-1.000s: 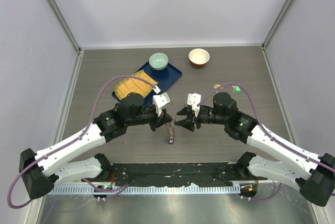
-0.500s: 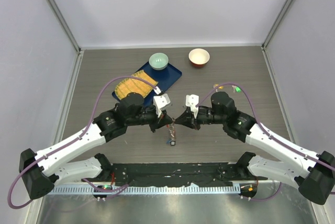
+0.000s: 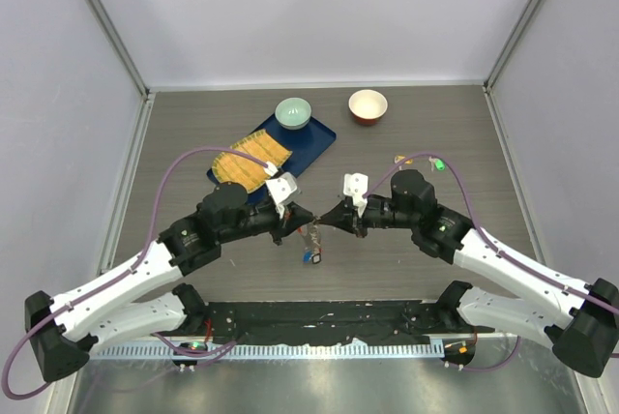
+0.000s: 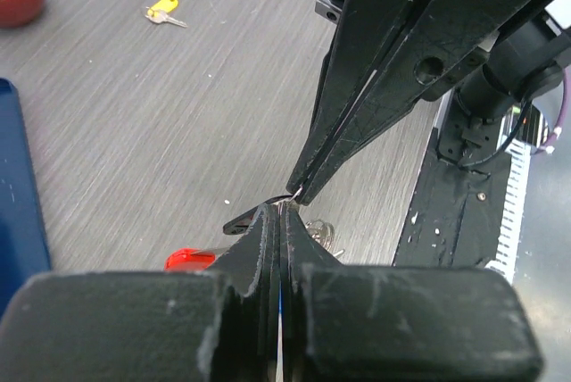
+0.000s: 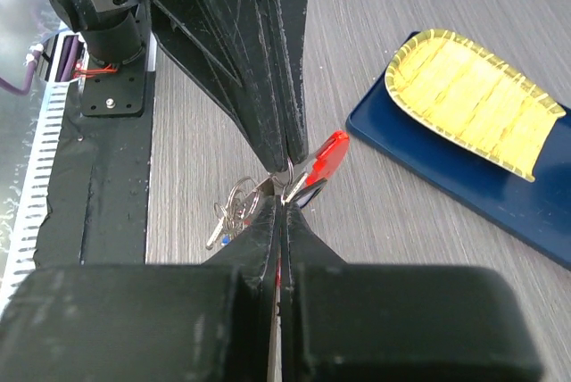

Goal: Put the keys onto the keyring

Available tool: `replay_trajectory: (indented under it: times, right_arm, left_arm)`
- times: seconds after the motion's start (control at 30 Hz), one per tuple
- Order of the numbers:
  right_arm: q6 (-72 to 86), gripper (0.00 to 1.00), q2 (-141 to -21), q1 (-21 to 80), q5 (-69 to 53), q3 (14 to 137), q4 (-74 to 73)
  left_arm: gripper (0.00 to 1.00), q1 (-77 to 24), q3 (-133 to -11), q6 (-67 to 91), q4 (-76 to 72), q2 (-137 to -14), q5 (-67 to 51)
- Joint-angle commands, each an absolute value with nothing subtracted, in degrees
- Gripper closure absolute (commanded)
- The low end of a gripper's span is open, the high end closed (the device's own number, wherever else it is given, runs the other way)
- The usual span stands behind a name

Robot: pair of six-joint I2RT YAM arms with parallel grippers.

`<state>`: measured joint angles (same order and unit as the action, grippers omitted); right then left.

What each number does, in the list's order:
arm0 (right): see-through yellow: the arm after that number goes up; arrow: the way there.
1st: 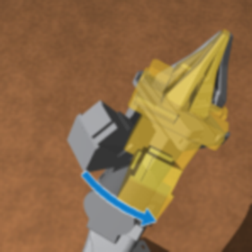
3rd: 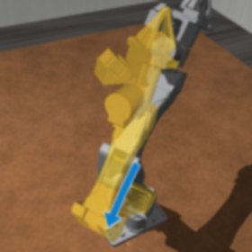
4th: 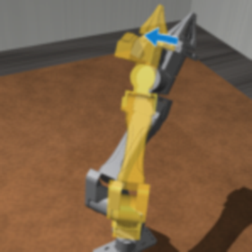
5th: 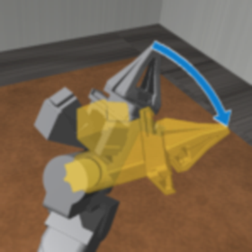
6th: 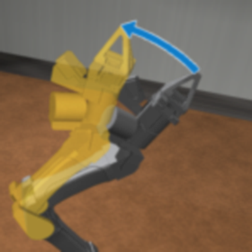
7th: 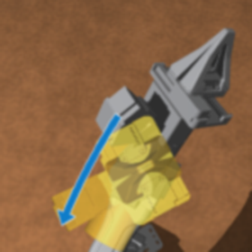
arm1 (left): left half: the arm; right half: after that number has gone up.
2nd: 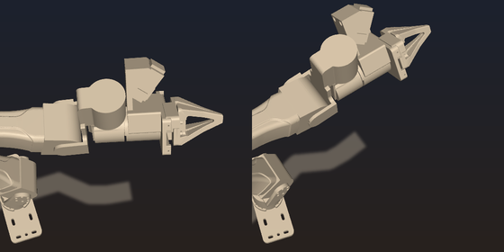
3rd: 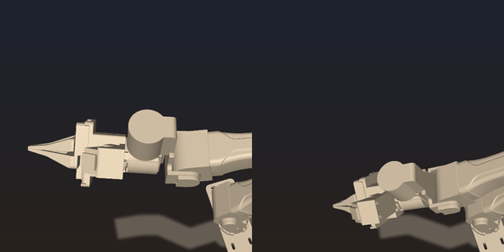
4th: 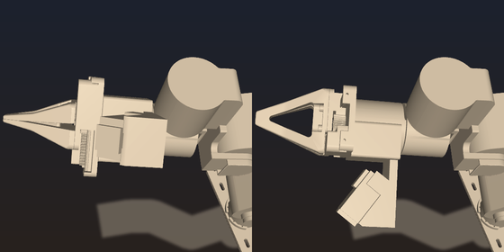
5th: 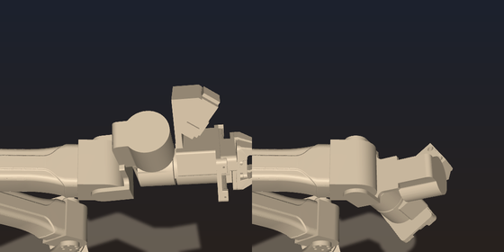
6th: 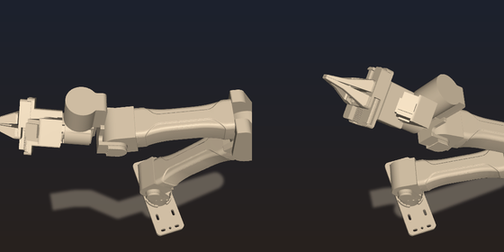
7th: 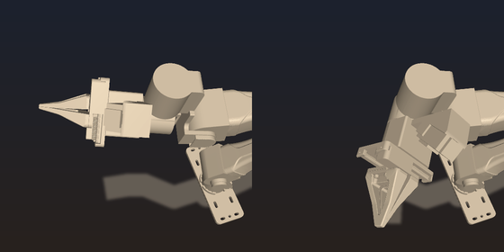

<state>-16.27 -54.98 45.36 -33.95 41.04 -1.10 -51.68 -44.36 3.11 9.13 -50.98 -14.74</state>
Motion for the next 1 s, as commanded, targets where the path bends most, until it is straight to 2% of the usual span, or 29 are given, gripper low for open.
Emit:
replay_trajectory:
  times: [0.0,0.13,0.47,0.97]
  right_arm:
    - [-15.82,0.99,-54.05,45.44,-30.95,41.57,-2.11]
    - [-15.56,0.99,-53.88,45.44,-30.58,41.05,-1.50]
    - [-15.21,0.99,-55.55,47.19,-31.38,40.25,-0.26]
    - [-10.55,0.99,-56.87,48.69,-31.73,38.15,9.13]
  left_arm:
    - [1.00,-51.24,-44.03,4.66,0.61,-47.73,-9.76]
    - [1.00,-51.24,-43.68,5.80,0.27,-46.93,-8.26]
    - [1.00,-51.24,-40.08,9.49,-11.86,-48.34,-6.42]
    - [1.00,-52.03,-37.09,13.01,-24.87,-53.16,-0.45]
